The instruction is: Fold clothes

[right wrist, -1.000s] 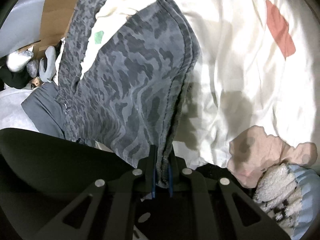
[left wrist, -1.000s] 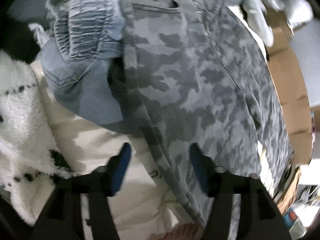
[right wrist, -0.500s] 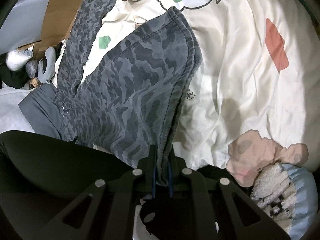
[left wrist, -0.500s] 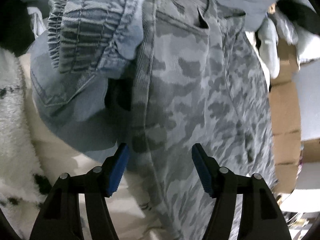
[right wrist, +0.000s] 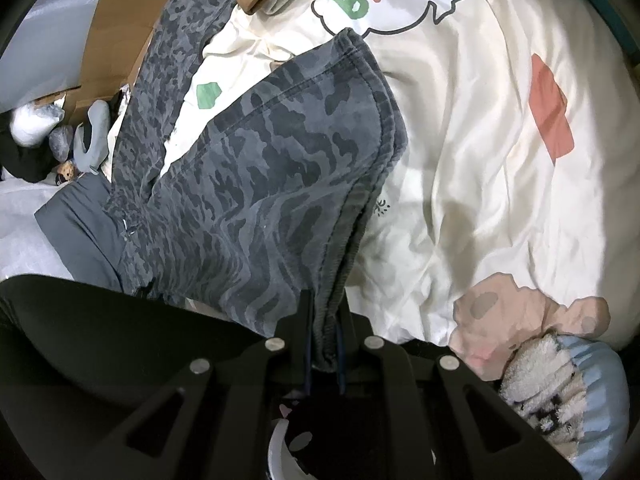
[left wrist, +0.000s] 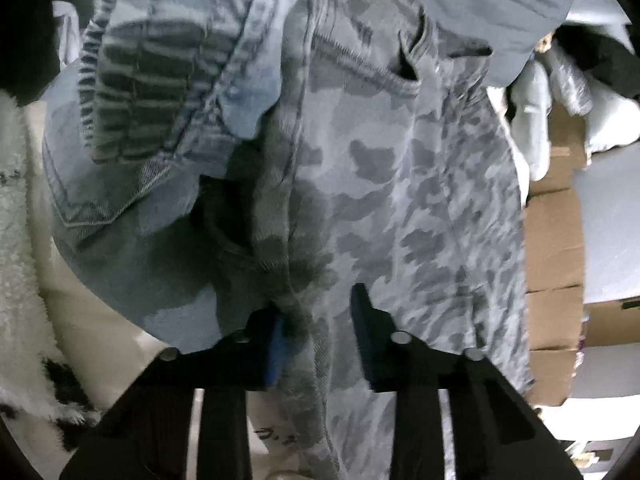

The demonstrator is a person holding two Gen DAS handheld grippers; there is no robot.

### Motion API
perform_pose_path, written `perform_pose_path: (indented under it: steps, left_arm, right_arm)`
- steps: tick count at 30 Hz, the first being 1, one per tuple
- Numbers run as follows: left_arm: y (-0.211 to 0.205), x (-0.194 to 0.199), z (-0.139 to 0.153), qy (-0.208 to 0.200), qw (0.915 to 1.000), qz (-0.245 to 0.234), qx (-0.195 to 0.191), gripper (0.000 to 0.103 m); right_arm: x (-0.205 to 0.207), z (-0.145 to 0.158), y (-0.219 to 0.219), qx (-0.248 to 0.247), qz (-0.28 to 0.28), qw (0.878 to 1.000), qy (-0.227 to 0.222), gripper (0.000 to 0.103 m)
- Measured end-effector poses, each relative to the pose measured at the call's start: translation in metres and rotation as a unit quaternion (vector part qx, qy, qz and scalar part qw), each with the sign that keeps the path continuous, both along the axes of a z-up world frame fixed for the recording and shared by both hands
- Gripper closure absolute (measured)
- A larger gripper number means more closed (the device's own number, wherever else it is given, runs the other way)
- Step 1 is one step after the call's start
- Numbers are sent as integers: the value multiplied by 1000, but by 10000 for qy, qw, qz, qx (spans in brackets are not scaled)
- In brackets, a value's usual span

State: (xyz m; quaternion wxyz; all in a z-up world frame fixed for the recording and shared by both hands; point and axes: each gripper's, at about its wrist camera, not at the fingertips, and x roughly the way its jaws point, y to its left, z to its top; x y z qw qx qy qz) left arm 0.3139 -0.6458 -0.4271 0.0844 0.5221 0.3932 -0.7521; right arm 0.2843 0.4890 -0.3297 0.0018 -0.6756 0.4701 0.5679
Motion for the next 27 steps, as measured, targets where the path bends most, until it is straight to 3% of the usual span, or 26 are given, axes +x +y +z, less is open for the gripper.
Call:
perform_pose_path:
  steps: [4, 11, 27]
  left_arm:
    - [-1, -8, 8, 77, 10000, 29, 52, 98]
    - [9, -17, 37, 198, 9997, -142, -86, 100]
    - [44, -70, 134, 796, 9961, -389, -20, 101]
  right_arm:
    - [-4, 2, 4, 15, -65, 10000, 44, 95]
    - [-17, 19, 14, 46, -198, 9993, 306, 95]
    - [-75, 103, 58, 253, -733, 9866, 1433, 95]
